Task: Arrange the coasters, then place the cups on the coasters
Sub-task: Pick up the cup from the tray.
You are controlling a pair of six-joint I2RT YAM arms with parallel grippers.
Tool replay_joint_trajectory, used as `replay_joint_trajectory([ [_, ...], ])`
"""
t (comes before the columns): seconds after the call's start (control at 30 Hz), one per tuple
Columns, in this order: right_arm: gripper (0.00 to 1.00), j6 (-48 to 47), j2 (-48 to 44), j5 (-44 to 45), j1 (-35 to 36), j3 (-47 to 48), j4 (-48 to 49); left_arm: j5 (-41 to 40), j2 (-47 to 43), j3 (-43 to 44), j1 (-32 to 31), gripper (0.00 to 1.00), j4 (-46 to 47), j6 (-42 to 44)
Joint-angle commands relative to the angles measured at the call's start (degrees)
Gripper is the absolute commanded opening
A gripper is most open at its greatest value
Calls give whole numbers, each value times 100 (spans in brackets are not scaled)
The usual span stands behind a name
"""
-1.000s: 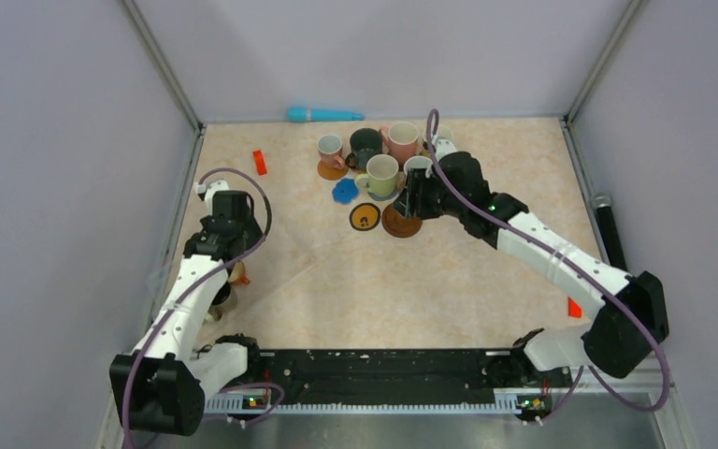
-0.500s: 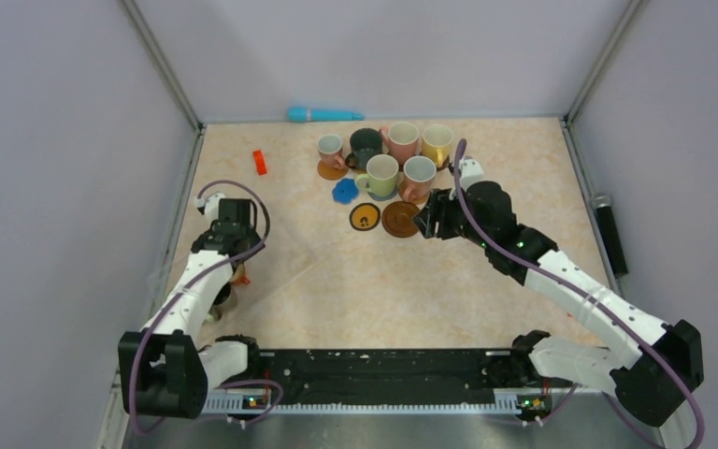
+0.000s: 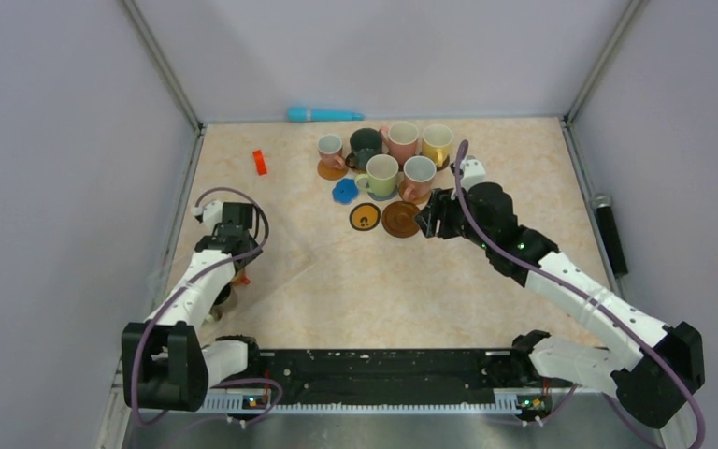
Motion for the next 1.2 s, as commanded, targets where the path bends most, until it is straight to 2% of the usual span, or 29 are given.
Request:
replay_joint_trajectory([
  [0.0, 56, -117, -186, 31, 32, 19, 220, -127, 5, -167, 41, 49, 152, -204],
  [0.27, 56, -150, -179, 38, 23, 42, 188, -82, 86, -132, 50, 35, 127, -248],
  [0.47, 56, -164, -152, 50, 33, 51, 166, -54, 8, -80, 50, 17, 126, -128],
  [0.67, 66, -150, -100, 88, 29, 112, 77, 399, 192, 430, 46, 0, -139, 343],
  [0.73, 69, -137, -126, 115, 31, 97, 76, 761, 270, 644, 22, 0, -184, 639],
  [0.93, 81, -54, -269, 439, 24, 52, 59, 956, 144, 1200, -345, 0, -187, 1286],
  [1.0, 86, -29, -321, 573, 24, 26, 59, 949, 142, 1397, -647, 0, -99, 1575],
  [1.07, 98, -1, -373, 672, 25, 9, 58, 806, 231, 1635, -992, 0, -14, 1866],
  [1.17, 99, 53, -433, 882, 22, -2, 36, 561, 526, 2036, -1477, 0, 148, 2264],
])
